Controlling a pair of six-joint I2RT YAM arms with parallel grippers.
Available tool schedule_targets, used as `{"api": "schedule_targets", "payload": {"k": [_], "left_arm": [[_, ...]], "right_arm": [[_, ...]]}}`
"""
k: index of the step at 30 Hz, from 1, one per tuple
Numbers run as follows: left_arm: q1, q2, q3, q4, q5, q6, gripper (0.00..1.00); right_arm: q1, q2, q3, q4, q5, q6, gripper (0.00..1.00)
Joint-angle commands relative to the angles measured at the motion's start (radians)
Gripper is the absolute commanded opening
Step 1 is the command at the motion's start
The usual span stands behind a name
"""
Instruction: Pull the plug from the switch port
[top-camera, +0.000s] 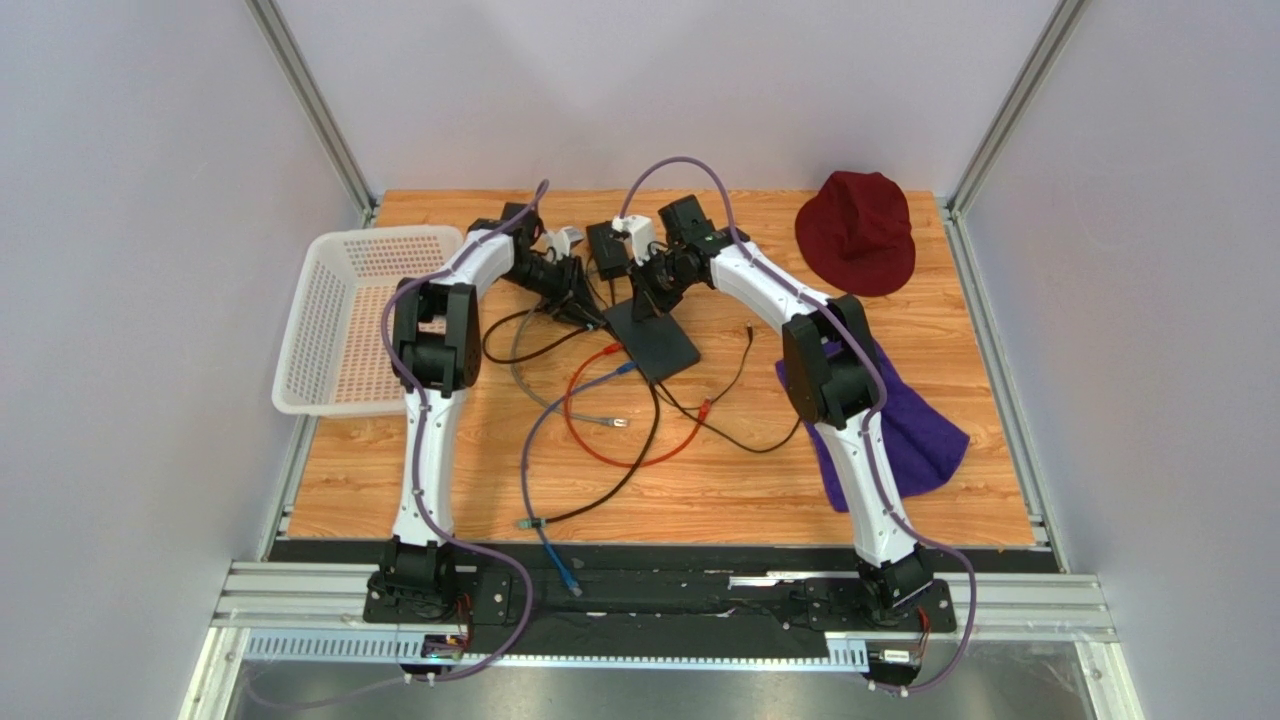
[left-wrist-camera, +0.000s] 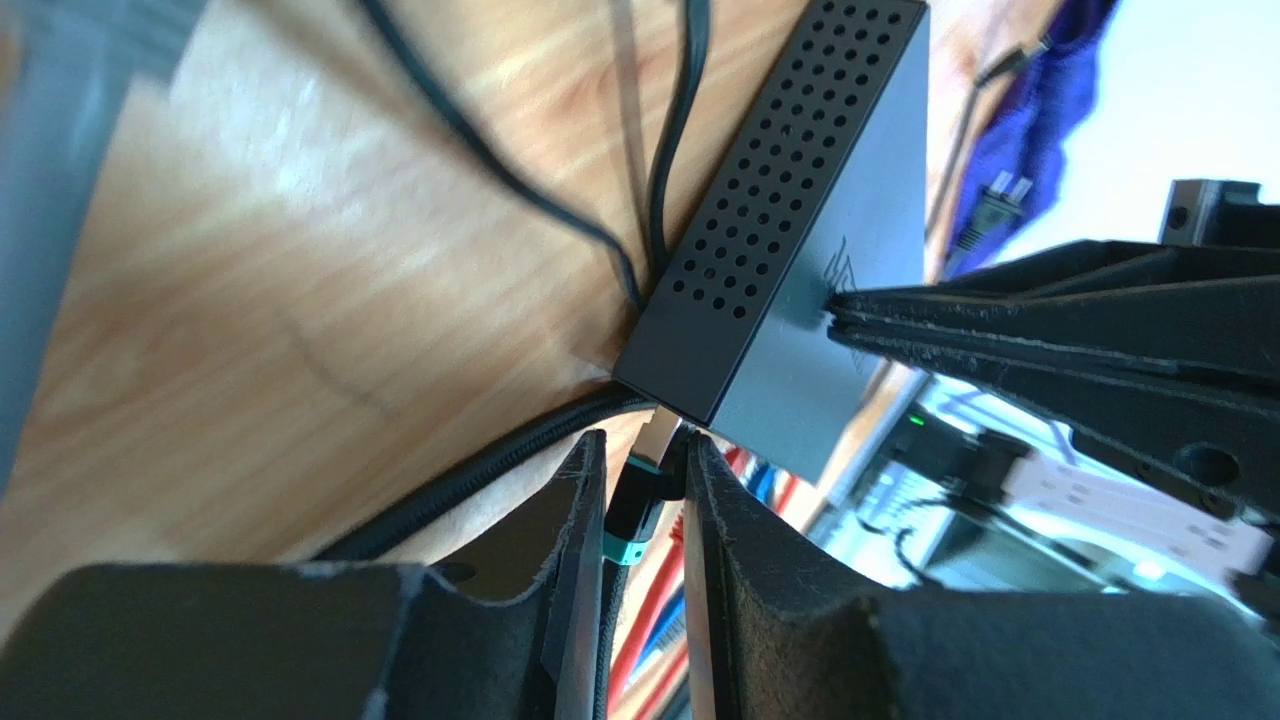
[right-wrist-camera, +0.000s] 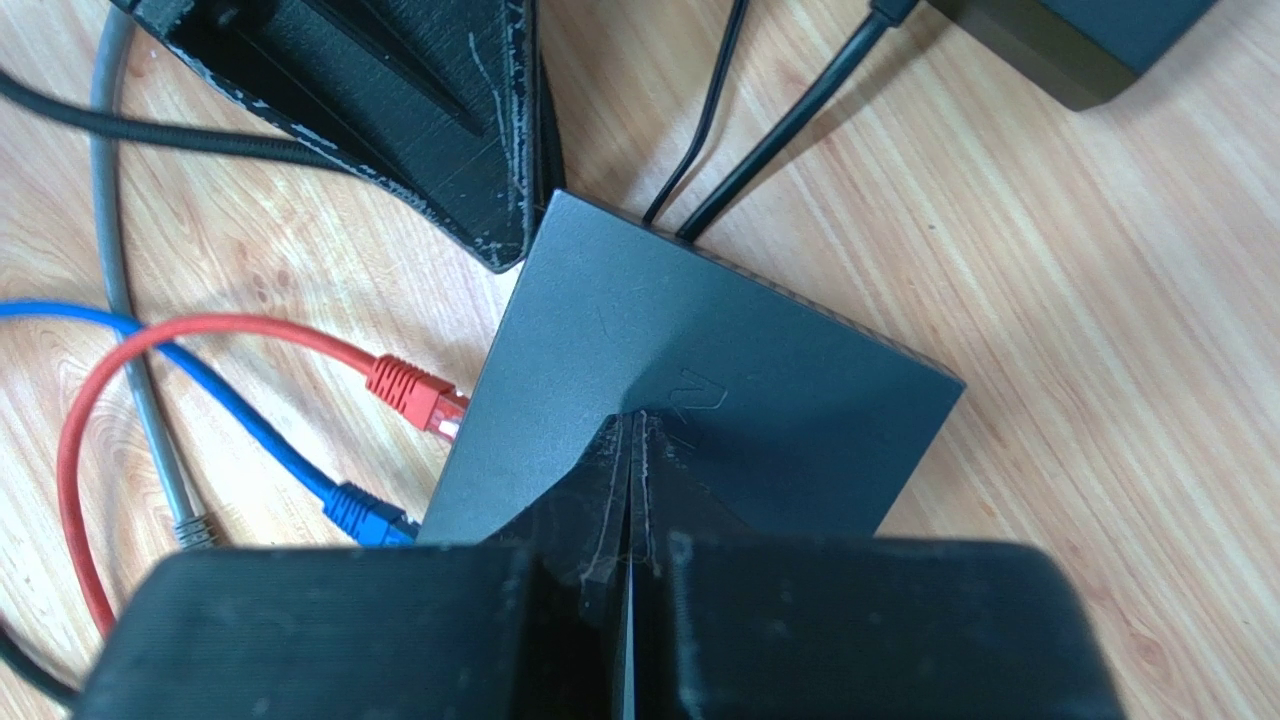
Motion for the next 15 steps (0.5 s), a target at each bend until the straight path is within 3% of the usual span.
{"api": "schedule_targets", "payload": {"k": [1, 5, 8, 15], "left_arm": [[0.038, -0.013, -0.115, -0.062, 0.038, -0.043, 0.00], [0.075, -0.005, -0.211, -0.023, 0.144, -0.089, 0.00], [0.073, -0.019, -0.235, -0.009, 0.124, -0.091, 0.00], [0.054, -0.054, -0.157, -0.017, 0.150, -0.036, 0.00]], "right_arm": [[0.021, 0.077, -0.077, -0.131, 0.103, -0.040, 0.00], [0.021, 0.077, -0.077, -0.130, 0.106, -0.040, 0.00], [0.024, 0.077, -0.079, -0.128, 0.107, -0.037, 0.00], [0.026, 0.077, -0.077, -0.128, 0.110, -0.037, 0.00]]}}
